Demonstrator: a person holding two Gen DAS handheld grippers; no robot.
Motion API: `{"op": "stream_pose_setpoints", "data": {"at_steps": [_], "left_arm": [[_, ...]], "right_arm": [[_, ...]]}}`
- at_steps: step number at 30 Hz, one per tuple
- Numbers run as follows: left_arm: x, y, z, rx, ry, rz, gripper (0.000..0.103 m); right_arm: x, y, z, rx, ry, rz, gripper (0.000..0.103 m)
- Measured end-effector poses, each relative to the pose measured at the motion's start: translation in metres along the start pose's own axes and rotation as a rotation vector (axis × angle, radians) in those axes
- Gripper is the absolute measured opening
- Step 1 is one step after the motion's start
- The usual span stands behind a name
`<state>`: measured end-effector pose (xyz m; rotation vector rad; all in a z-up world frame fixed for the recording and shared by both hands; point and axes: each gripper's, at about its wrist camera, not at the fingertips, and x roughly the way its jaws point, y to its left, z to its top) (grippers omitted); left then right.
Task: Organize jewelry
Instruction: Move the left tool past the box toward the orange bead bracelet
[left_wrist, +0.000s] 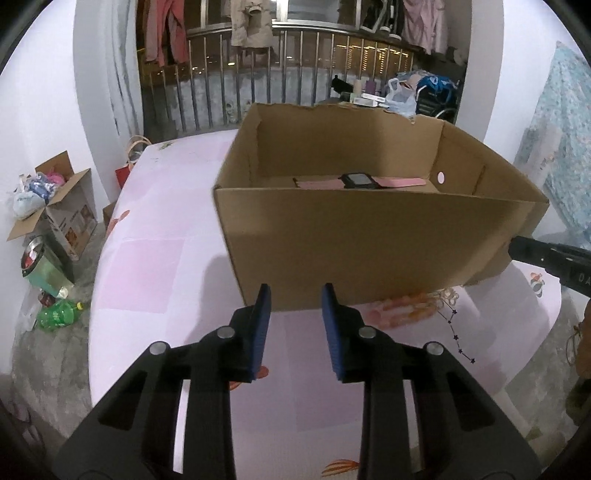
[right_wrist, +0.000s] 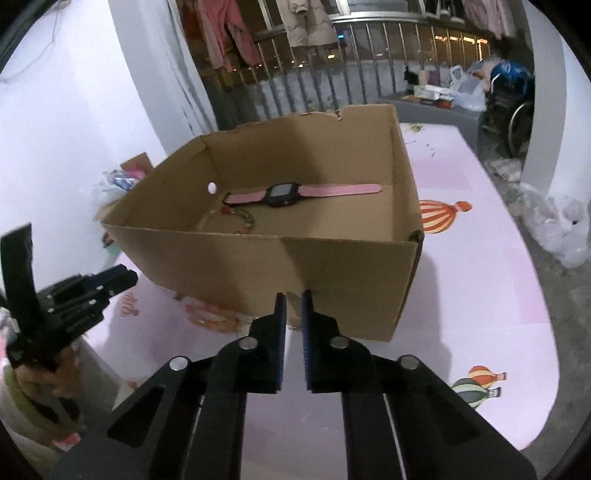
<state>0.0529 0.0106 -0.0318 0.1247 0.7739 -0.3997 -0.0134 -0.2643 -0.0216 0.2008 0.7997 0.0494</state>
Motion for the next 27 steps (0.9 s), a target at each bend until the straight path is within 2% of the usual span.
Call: {"op": "stream_pose_setpoints", "data": {"at_steps": [3,6,7,12,15,18,20,22,27], "left_arm": [[0.002,-0.003,0.001,0.018,0.003,0.000,0.027],[0.003,0.000,0.002,0.015,0.002,-0.002,0.027],[0.004,0.001,0.003,0.010,0.003,-0.005,0.027],[0.005,0.003,0.001,0.002,0.007,-0.015,0.027],[0.004,-0.003,-0.003,0.017,0.022,-0.062,0.027],[0.002,-0.023,-0.011,0.073,0.056,-0.188,0.029],[0.006,-0.037,-0.016,0.124,0.085,-0.229,0.031],[0.012,-0.052,-0.020,0.182,0.100,-0.240,0.031],[0.027,-0.063,-0.018,0.245,0.110,-0.255,0.031]], "right_arm": [[-0.001,0.008,-0.001,-0.021,-0.028,-0.050,0.007],[-0.003,0.014,-0.002,-0.058,-0.083,-0.151,0.007],[-0.002,0.014,0.000,-0.056,-0.082,-0.155,0.007],[0.004,0.010,0.001,-0.044,-0.072,-0.152,0.007],[0.008,0.009,-0.002,-0.037,-0.052,-0.130,0.010],[0.015,0.006,-0.008,-0.019,-0.013,-0.103,0.011],[0.020,0.004,-0.011,-0.004,0.011,-0.087,0.011],[0.023,0.002,-0.014,0.008,0.028,-0.074,0.011],[0.027,-0.003,-0.018,0.025,0.051,-0.057,0.011]]}}
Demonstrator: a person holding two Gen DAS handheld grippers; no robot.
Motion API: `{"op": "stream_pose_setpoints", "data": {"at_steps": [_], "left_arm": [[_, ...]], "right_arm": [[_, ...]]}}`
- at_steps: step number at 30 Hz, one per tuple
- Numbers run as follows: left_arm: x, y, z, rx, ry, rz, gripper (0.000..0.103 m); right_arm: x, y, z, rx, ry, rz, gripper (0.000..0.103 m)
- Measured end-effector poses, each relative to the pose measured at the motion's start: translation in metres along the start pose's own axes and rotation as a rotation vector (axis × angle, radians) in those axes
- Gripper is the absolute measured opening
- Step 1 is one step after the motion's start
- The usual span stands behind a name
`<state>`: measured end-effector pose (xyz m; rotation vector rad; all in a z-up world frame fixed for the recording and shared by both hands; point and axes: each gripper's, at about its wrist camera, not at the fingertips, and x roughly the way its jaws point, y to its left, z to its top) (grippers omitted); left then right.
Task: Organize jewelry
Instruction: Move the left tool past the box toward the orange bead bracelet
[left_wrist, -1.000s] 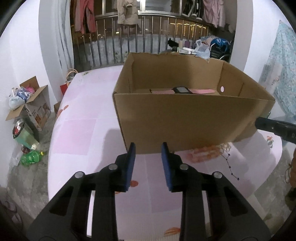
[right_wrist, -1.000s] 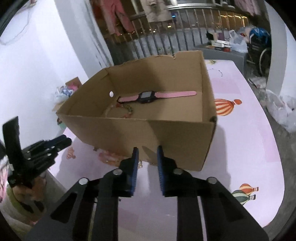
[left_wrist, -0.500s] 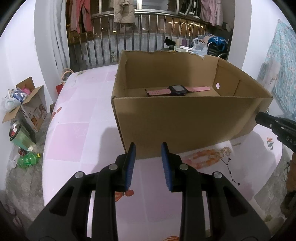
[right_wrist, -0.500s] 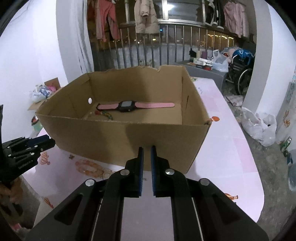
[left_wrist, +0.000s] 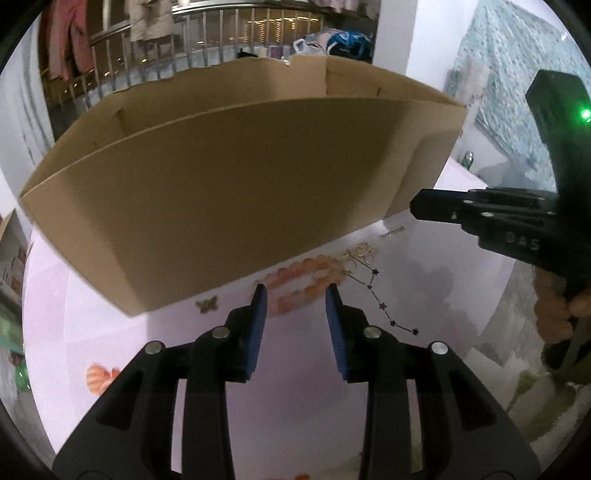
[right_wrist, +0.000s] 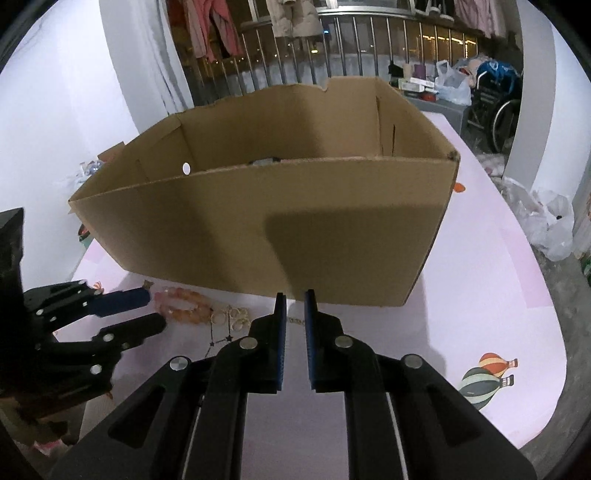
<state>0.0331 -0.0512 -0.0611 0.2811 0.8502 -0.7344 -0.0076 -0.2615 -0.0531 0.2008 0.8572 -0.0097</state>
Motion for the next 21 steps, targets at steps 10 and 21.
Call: {"op": "stream_pose_setpoints", "data": {"at_steps": [10,21], "left_arm": [[0.010,-0.017,0.005,0.262,0.084,-0.015,0.031],[0.013,-0.022,0.013,0.317,0.125,-0.050,0.008]], "right_arm": [[0.012,-0.010,0.002,0.046,0.024,0.031,0.011],[0.013,-0.016,-0.002,0.082,0.024,0.060,0.011]]}}
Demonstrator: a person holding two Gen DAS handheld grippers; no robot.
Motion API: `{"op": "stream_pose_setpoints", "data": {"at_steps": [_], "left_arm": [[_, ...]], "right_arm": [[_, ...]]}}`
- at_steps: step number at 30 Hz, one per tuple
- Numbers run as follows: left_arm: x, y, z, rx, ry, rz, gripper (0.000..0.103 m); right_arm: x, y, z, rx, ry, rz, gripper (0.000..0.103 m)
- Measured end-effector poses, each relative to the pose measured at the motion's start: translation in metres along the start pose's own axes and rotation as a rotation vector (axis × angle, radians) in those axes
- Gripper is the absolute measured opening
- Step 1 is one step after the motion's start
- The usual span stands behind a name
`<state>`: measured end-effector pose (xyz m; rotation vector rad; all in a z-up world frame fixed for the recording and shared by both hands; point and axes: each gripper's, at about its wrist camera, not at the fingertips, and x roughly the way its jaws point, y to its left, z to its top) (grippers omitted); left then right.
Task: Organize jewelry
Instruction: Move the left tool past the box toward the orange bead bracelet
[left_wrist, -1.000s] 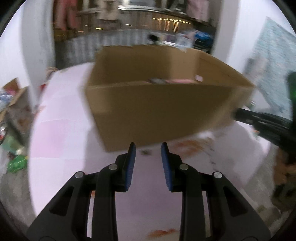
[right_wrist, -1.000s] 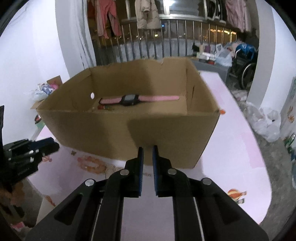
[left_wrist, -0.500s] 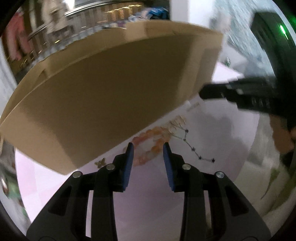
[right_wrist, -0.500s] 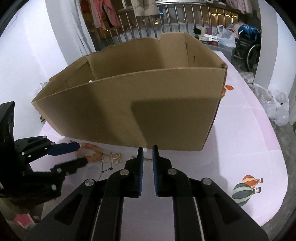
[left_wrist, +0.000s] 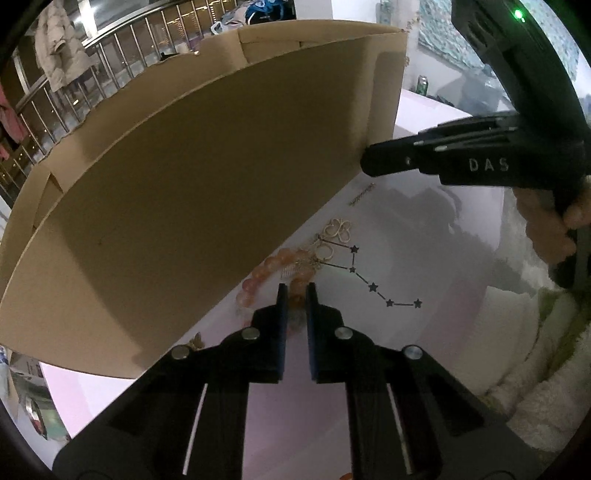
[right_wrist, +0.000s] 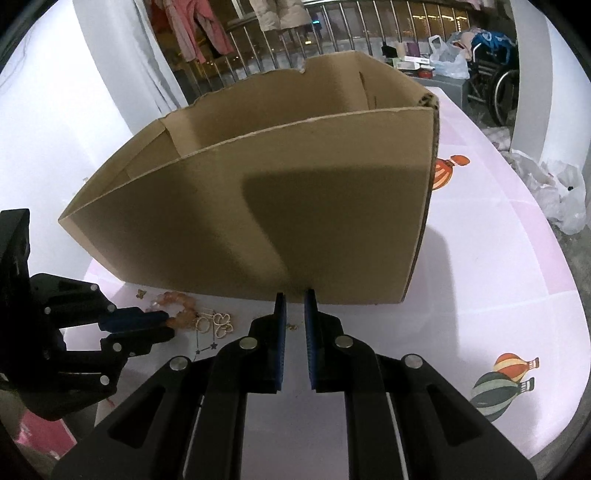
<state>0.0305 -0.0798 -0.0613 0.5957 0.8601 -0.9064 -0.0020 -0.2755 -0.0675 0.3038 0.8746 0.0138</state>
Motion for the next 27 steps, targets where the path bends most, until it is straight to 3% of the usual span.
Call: {"op": "stream_pose_setpoints", "data": {"at_steps": [7,10,21,27], "left_arm": [[-0.024,0.005,0.010,-0.061,-0.090,0.019,0.008],[-0.034,0.015,0.013,-0.133,-0.124,0.004,0.008],[-0.061,0.042,-0.001,-0.392,-0.208,-0.149,0.008],[-0.065,0.064,-0.027,-0.604,-0.248,-0.264,0.008]], "right_arm": [[0.000,-0.002,0.001,0.010,-0.001,0.024,0.011],[0.000,-0.003,0.003,0.013,-0.005,0.027,0.011],[-0.004,-0.001,0.004,0.014,-0.018,0.040,0.011],[-0.006,-0.001,0.004,0.010,-0.013,0.051,0.011]]}}
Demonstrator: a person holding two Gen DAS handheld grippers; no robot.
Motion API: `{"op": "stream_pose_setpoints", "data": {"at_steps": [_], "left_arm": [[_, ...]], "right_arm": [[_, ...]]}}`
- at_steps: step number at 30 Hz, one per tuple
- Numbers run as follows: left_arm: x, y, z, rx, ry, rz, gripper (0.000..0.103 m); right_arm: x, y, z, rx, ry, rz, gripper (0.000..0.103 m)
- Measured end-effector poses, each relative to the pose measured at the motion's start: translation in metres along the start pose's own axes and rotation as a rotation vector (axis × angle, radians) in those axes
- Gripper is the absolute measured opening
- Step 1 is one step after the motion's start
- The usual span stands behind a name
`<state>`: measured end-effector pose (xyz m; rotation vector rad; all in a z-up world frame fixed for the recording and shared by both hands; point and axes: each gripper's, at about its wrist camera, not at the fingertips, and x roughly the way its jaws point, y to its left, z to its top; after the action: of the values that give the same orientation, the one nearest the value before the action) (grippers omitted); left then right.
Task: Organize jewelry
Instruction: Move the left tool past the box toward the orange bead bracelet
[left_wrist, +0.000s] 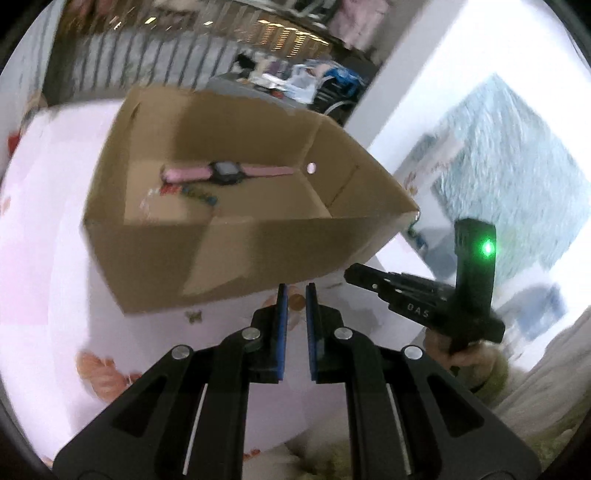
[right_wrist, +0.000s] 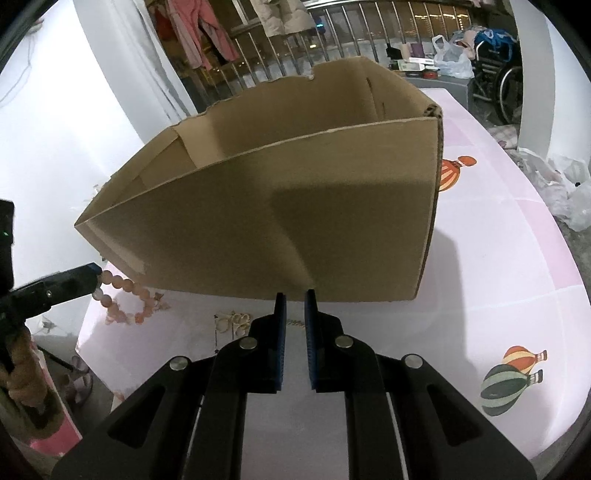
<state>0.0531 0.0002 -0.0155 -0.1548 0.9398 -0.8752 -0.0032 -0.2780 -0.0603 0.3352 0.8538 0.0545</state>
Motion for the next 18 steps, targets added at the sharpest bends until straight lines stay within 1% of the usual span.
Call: {"op": "stream_pose_setpoints", "data": {"at_steps": [3,6,9,12,15,18], "left_arm": [[0.001,0.027,-0.015,-0.128,0.005,0.000,0.008],[-0.001,0.045,-0.025,-0.196,-0.006,0.038,0.008],[-0.004,0.060,-0.031,-0.248,-0.019,0.063,0.008],[-0.005,0.069,-0.035,-0.275,-0.025,0.098,0.008],[-0.002,0.071,-0.039,-0.281,-0.019,0.138,0.008],[-0.003,0.072,-0.041,-0.285,-0.026,0.164,0.008]], "right_arm": [[-0.001,0.002,0.000,-0.009,0.005,0.001,0.011],[-0.002,0.007,0.000,-0.031,0.007,0.005,0.011],[0.001,0.016,0.000,-0.061,0.016,0.029,0.011],[0.004,0.035,-0.001,-0.129,0.032,0.082,0.011],[0.011,0.061,-0.004,-0.227,0.063,0.153,0.011],[0.022,0.080,-0.006,-0.310,0.100,0.179,0.011]]}}
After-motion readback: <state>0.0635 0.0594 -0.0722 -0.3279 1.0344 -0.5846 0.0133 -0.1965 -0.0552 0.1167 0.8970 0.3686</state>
